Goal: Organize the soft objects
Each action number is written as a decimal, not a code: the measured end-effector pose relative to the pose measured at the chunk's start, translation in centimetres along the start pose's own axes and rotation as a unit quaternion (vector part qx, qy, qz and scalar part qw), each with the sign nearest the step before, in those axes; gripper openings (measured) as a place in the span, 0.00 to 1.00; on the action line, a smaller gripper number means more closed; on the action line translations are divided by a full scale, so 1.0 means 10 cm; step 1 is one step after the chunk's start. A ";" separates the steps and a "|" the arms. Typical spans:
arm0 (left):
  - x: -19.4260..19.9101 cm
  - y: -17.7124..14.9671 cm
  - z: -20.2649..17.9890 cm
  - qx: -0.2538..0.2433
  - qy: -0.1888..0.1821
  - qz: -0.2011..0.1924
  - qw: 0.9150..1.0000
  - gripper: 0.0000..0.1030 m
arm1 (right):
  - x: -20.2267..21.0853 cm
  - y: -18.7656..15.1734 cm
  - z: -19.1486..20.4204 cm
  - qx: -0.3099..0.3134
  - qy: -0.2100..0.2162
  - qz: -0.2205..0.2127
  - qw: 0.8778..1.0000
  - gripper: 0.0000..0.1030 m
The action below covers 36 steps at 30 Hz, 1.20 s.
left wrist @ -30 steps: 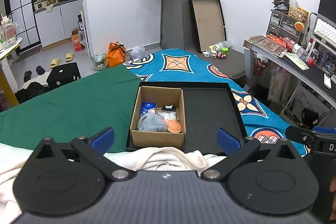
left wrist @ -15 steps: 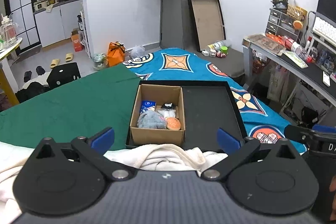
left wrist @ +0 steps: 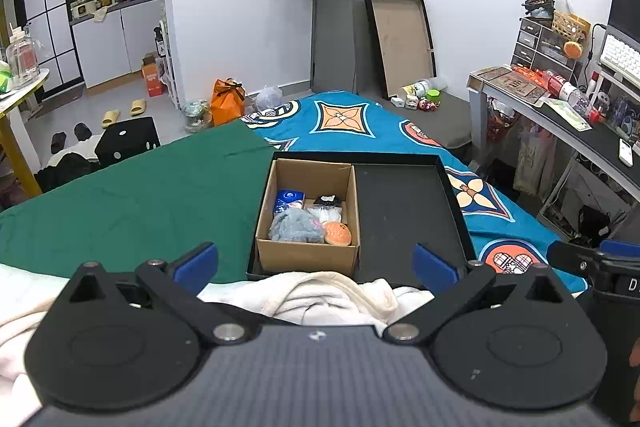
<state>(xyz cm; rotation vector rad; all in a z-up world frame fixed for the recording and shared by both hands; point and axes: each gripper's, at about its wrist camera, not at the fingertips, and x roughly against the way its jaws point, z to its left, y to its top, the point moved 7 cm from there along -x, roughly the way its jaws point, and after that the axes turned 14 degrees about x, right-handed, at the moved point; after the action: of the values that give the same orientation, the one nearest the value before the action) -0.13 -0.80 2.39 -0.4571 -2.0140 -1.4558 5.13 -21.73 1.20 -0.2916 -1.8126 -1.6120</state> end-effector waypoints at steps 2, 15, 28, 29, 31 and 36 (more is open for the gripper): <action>0.00 -0.01 0.00 -0.002 -0.001 0.002 1.000 1.00 | 0.00 0.00 0.00 0.001 0.000 0.000 1.000 1.00; -0.01 -0.02 -0.01 -0.003 -0.004 0.006 1.000 1.00 | 0.01 -0.03 0.00 -0.003 -0.002 0.002 1.000 1.00; -0.01 -0.03 0.00 -0.003 -0.001 0.005 1.000 1.00 | 0.01 -0.04 -0.01 -0.004 -0.004 0.003 1.000 1.00; -0.01 -0.03 0.00 -0.002 -0.002 0.006 1.000 1.00 | 0.01 -0.04 -0.01 -0.003 -0.006 0.004 1.000 1.00; -0.02 -0.03 0.01 -0.001 -0.002 0.007 1.000 1.00 | 0.01 -0.05 -0.02 -0.002 -0.008 0.004 1.000 1.00; -0.02 -0.04 0.01 -0.001 -0.003 0.008 1.000 1.00 | -0.01 -0.05 -0.01 0.000 -0.009 0.007 1.000 1.00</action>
<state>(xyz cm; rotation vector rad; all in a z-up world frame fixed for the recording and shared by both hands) -0.24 -0.85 2.00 -0.4781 -2.0090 -1.4482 4.92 -21.95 0.74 -0.3195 -1.8215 -1.6039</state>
